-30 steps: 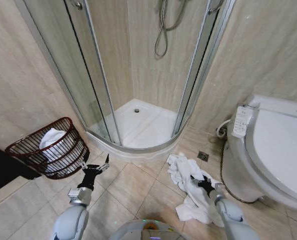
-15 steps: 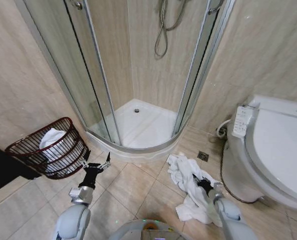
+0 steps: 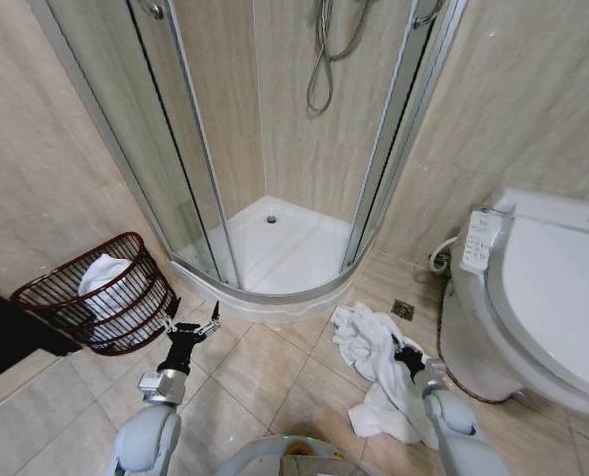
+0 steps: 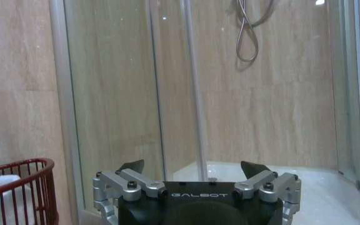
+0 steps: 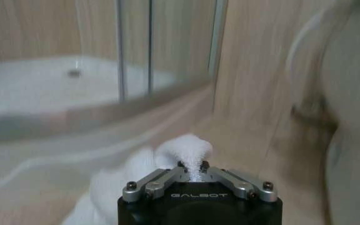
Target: Discard the used towel into the hamper.
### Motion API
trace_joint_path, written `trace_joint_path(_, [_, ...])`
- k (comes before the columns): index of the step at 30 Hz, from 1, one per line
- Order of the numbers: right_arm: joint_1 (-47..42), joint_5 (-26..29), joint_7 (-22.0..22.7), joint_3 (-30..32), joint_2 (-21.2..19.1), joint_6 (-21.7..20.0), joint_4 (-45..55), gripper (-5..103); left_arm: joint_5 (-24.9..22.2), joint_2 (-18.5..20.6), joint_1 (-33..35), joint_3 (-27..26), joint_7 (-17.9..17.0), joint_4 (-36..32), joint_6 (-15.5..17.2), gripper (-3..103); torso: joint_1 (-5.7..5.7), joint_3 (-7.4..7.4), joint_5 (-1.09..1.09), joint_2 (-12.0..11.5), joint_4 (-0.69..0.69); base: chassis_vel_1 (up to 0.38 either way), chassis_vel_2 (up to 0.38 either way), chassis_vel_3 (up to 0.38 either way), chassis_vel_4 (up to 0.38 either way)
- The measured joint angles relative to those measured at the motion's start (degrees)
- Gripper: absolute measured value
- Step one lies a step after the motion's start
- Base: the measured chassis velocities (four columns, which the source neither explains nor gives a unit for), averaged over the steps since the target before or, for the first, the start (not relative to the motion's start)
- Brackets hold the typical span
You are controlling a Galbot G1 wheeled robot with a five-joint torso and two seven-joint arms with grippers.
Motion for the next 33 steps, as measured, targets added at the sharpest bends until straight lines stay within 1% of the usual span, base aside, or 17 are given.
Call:
trace_joint_path(2, [-1.42, -1.33, 1.19, 0.75, 0.26, 0.61, 5.08, 1, 0.05, -0.18, -0.27, 0.21, 0.00, 0.50, -0.37, 100, 0.00, 0.00, 0.01, 0.00, -0.01, 0.000, 0.000, 0.000, 0.000])
trace_joint_path(3, [-1.99, -2.10, 1.10, 1.59, 0.52, 0.63, 8.12, 1, 0.06, -0.31, -0.36, 0.31, 0.01, 0.69, -0.51, 100, 0.00, 0.00, 0.01, 0.00, 0.00, 0.000, 0.000, 0.000, 0.000])
trace_joint_path(4, [-1.99, -2.10, 1.10, 1.59, 0.52, 0.63, 8.12, 1, 0.06, -0.31, -0.36, 0.31, 0.01, 0.69, -0.51, 100, 0.00, 0.00, 0.01, 0.00, 0.00, 0.000, 0.000, 0.000, 0.000])
trace_joint_path(7, [-2.78, -3.10, 0.67, 4.13, 1.26, -0.36, 17.32, 1, 0.06, -0.49, -0.53, 0.58, 0.01, 1.27, -1.45, 100, 0.00, 0.00, 0.02, 0.00, 0.00, 0.000, 0.000, 0.000, 0.000])
trace_joint_path(8, [-2.78, -3.10, 0.67, 4.13, 1.26, -0.36, 17.32, 1, 0.06, -0.49, -0.53, 0.58, 0.01, 1.27, -1.45, 100, 0.00, 0.00, 0.02, 0.00, 0.00, 0.000, 0.000, 0.000, 0.000])
trace_joint_path(9, [-3.14, -2.70, 0.72, 5.18, 1.29, -1.83, 21.47, 1, 0.05, -0.57, -0.60, 0.69, 0.01, 1.62, -2.04, 100, 0.00, 0.00, -0.02, 0.00, 0.01, 0.000, 0.000, 0.000, 0.000])
trace_joint_path(11, [-3.84, -1.48, 0.78, 6.48, 1.10, -4.58, 26.68, 1, -0.05, -0.62, -0.58, 0.88, -0.02, 1.85, -2.33, 100, 0.00, 0.00, 0.01, 0.00, 0.00, 0.000, 0.000, 0.000, 0.000])
trace_joint_path(12, [-3.84, -1.48, 0.78, 6.48, 1.10, -4.58, 26.68, 1, -0.05, -0.62, -0.58, 0.88, -0.02, 1.85, -2.33, 100, 0.00, 0.00, 0.01, 0.00, 0.00, 0.000, 0.000, 0.000, 0.000])
trace_joint_path(15, [-4.80, 1.23, 2.08, 8.11, -0.13, -8.74, 35.90, 1, -0.18, -0.86, -0.78, 1.18, -0.38, 2.23, -2.50, 100, 0.00, 0.00, 0.01, 0.00, 0.00, 0.000, 0.000, 0.000, 0.000])
trace_joint_path(16, [-4.80, 1.23, 2.08, 8.11, -0.13, -8.74, 35.90, 1, -0.18, -0.86, -0.78, 1.18, -0.38, 2.23, -2.50, 100, 0.00, 0.00, 0.01, 0.00, 0.00, 0.000, 0.000, 0.000, 0.000])
trace_joint_path(18, [-5.13, 2.73, 3.50, 8.62, -0.92, -11.55, 41.95, 1, -0.31, -0.96, -1.04, 1.37, -0.69, 2.47, -2.51, 100, 0.00, 0.00, -0.03, 0.00, 0.00, 0.000, 0.000, 0.000, 0.000])
trace_joint_path(20, [-5.54, 3.77, 5.46, 8.16, -1.10, -13.71, 45.82, 1, -0.56, -0.96, -1.21, 1.46, -0.78, 2.54, -2.51, 100, 0.00, 0.00, 0.00, 0.00, 0.00, 0.000, 0.000, 0.000, 0.000])
trace_joint_path(25, [-6.12, 3.93, 6.10, 7.81, -0.67, -14.98, 47.42, 1, -1.23, -0.70, -1.37, 1.48, -0.85, 2.56, -2.59, 100, 0.00, 0.00, 0.01, 0.00, 0.00, 0.000, 0.000, 0.000, 0.000])
trace_joint_path(26, [-6.46, 3.59, 6.18, 7.74, -0.14, -14.99, 47.42, 1, -1.64, -0.55, -1.56, 1.48, -0.88, 2.77, -3.17, 100, 0.00, 0.00, 0.02, 0.00, 0.00, 0.000, 0.000, 0.000, 0.000])
trace_joint_path(29, [-7.04, 3.28, 6.25, 7.68, 0.77, -14.79, 47.52, 1, -1.92, -0.41, -1.63, 1.41, -0.88, 2.97, -3.47, 100, 0.00, 0.00, 0.01, 0.00, 0.00, 0.000, 0.000, 0.000, 0.000])
trace_joint_path(32, [-8.54, 2.28, 6.12, 7.11, 3.12, -13.38, 48.05, 1, -2.62, -0.34, -1.97, 1.33, -0.92, 3.36, -3.52, 100, 0.00, 0.00, 0.00, 0.00, 0.00, 0.000, 0.000, 0.000, 0.000])
trace_joint_path(33, [-8.54, 2.28, 6.12, 7.11, 3.12, -13.38, 48.05, 1, -2.62, -0.34, -1.97, 1.33, -0.92, 3.36, -3.52, 100, 0.00, 0.00, 0.00, 0.00, 0.00, 0.000, 0.000, 0.000, 0.000])
